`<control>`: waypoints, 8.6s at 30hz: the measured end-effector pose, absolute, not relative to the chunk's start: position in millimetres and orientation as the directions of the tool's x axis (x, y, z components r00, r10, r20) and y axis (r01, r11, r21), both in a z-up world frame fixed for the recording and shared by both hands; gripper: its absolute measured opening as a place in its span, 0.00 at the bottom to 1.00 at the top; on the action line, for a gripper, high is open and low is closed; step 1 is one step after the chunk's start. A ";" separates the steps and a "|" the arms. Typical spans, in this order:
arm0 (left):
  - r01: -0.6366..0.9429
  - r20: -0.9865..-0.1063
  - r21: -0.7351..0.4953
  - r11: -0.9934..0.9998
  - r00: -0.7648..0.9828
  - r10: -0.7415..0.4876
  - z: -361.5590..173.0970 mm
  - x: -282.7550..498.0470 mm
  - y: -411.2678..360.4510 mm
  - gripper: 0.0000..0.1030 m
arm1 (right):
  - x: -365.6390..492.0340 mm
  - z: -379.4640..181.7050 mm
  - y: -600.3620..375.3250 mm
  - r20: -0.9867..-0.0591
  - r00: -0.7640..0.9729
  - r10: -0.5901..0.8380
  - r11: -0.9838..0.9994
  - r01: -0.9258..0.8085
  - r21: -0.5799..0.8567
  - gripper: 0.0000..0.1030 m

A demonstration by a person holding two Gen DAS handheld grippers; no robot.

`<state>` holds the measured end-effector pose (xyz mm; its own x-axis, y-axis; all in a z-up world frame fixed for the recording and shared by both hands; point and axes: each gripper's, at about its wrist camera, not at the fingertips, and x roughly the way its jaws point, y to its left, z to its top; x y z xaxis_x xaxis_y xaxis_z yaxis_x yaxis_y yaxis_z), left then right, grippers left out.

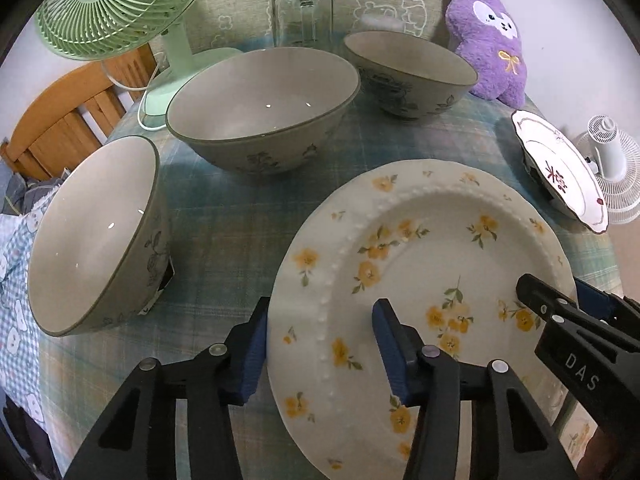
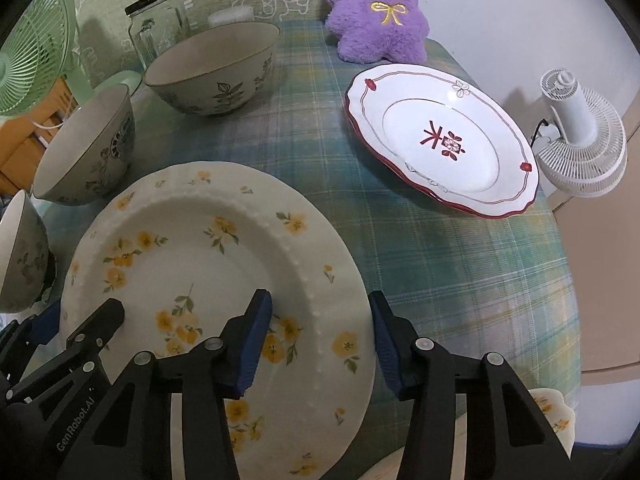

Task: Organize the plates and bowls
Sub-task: 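Grasp the rim of the dotted-rim yellow-flower plate with both grippers, then lift the dotted-rim plate and carry it over the large plate, then lower the dotted-rim plate onto the large plate and open both grippers, then move both grippers toward the red-rimmed white plate, then grasp the rim of the red-rimmed white plate with both grippers, then lift the red-rimmed plate off the table with both grippers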

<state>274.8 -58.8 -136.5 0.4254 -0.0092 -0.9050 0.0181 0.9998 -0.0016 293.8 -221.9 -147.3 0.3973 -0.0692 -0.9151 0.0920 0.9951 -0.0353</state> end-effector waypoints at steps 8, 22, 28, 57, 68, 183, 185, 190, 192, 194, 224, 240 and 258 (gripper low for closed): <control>0.014 -0.911 0.003 1.000 0.413 -0.003 -132.6 272.4 -56.3 0.50 | 294.5 -141.4 -217.4 -0.920 0.385 -0.076 0.995 0.084 -0.047 0.49; 0.050 -0.901 -0.016 0.999 0.433 -0.036 -105.2 248.3 -56.2 0.49 | 266.3 -110.8 -215.1 -0.911 0.402 -0.096 0.990 0.138 -0.044 0.46; 0.096 -0.890 -0.032 0.995 0.450 -0.072 -91.8 232.8 -61.6 0.49 | 244.5 -96.4 -219.3 -0.900 0.417 -0.131 0.981 0.183 -0.059 0.46; 0.134 -0.882 -0.023 0.991 0.463 -0.083 -86.2 137.6 -157.0 0.49 | 137.0 -84.1 -310.5 -0.908 0.393 -0.147 0.970 0.236 -0.054 0.46; 0.125 -0.896 -0.030 0.992 0.436 -0.082 -106.0 124.4 -190.4 0.49 | 119.9 -98.2 -345.8 -0.911 0.375 -0.168 0.966 0.245 -0.078 0.46; 0.003 -0.760 0.028 1.000 0.649 0.019 -29.5 336.2 -247.8 0.69 | 341.7 -13.1 -387.5 -0.769 0.639 -0.014 0.999 0.046 0.020 0.65; 0.002 -0.765 0.028 1.000 0.643 0.021 -41.4 344.7 -249.6 0.69 | 350.0 -26.1 -391.1 -0.773 0.634 -0.010 0.999 0.046 0.025 0.65; 0.021 -0.781 0.048 0.999 0.624 0.025 -67.0 364.6 -252.8 0.67 | 368.0 -54.7 -400.9 -0.781 0.624 -0.024 0.998 0.060 0.018 0.65; 0.025 -0.792 0.061 0.998 0.610 0.033 -76.2 372.7 -254.2 0.67 | 374.7 -64.8 -404.5 -0.786 0.618 -0.027 0.998 0.068 0.019 0.65; 0.025 -0.803 0.068 0.997 0.595 0.040 -85.6 380.5 -255.5 0.67 | 381.8 -75.9 -407.6 -0.794 0.607 -0.035 0.997 0.080 0.017 0.65; -0.001 -0.848 0.093 0.996 0.525 0.080 -130.3 404.4 -265.5 0.35 | 406.1 -134.4 -414.4 -0.861 0.501 -0.083 0.993 0.118 -0.027 0.31; 0.009 -0.831 0.144 0.990 0.544 0.116 -132.2 398.7 -267.9 0.34 | 403.7 -134.5 -412.5 -0.865 0.495 -0.081 0.993 0.110 -0.030 0.31; 0.007 -0.823 0.111 0.994 0.561 0.088 -96.9 372.0 -255.2 0.33 | 382.5 -101.4 -400.7 -0.851 0.517 -0.091 0.992 0.121 -0.032 0.31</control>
